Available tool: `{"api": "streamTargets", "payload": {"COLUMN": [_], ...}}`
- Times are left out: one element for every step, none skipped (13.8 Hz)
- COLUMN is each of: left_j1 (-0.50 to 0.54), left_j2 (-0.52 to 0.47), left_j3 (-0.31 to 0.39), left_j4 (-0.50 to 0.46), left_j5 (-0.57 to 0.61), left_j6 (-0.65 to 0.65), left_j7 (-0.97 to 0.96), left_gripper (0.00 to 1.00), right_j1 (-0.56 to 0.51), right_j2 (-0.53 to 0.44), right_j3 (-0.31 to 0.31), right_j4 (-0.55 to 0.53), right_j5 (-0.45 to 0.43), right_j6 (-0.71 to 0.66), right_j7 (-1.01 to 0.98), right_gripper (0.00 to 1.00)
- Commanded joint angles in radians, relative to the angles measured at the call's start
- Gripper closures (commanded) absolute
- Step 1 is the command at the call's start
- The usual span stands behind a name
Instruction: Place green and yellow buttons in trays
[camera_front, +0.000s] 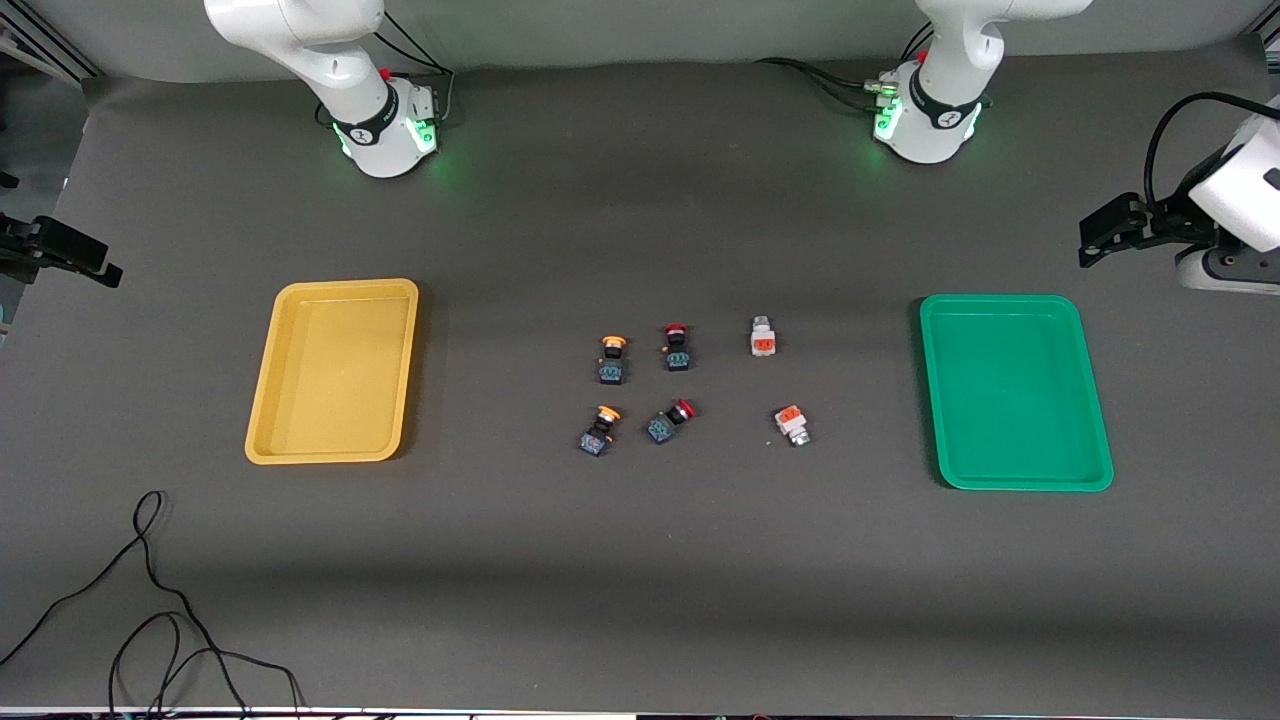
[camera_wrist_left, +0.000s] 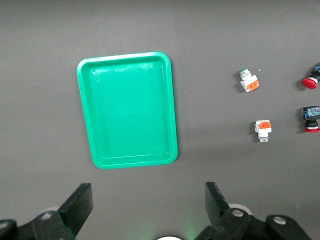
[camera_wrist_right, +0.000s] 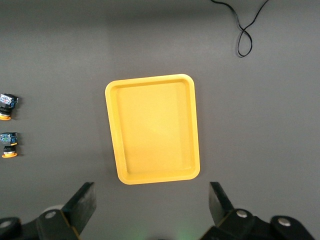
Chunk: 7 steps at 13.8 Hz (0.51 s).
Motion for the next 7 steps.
{"api": "streamTargets", "payload": {"left_j1": [-0.01,-0.01,-0.01,-0.01,-0.01,-0.01,-0.01], "left_j2": [-0.019,-0.019,-0.019,-0.019,-0.021,-0.019,-0.021], "left_j3": [0.004,0.003,0.003,0.003,0.003,0.003,0.004], "left_j4": [-0.015,-0.015,-0.015,-0.015,-0.015,-0.015,-0.013], "left_j5": [0.005,0.005,0.005,0.005,0.005,0.005,0.005], "left_j6": [-0.002,-0.003,-0.003,-0.003,-0.003,-0.003,-0.003], "left_j7": [-0.017,-0.017,-0.017,-0.017,-0.017,-0.017,-0.017], "left_gripper": [0.0,0.0,0.0,0.0,0.0,0.0,0.0], "right_j1": [0.005,0.003,0.005,0.005,0.005,0.0,-0.001], "right_j2": [0.006,0.006,0.01,0.01,0.013,0.021,0.024], "right_j3": [-0.006,-0.008,-0.008,-0.008,-0.008,-0.008,-0.01], "right_j4": [0.017,0.02,0.025,0.022,0.019,0.02,0.022], "right_j5": [-0.015,-0.015,-0.015,-0.015,-0.017,-0.012,-0.009], "right_j6": [-0.021,-0.021,-0.023,-0.023,-0.014,-0.015,-0.015], "right_j7": [0.006,0.003,0.006,0.006,0.001,-0.002,-0.002], "right_gripper": [0.0,0.0,0.0,0.0,0.0,0.0,0.0]}}
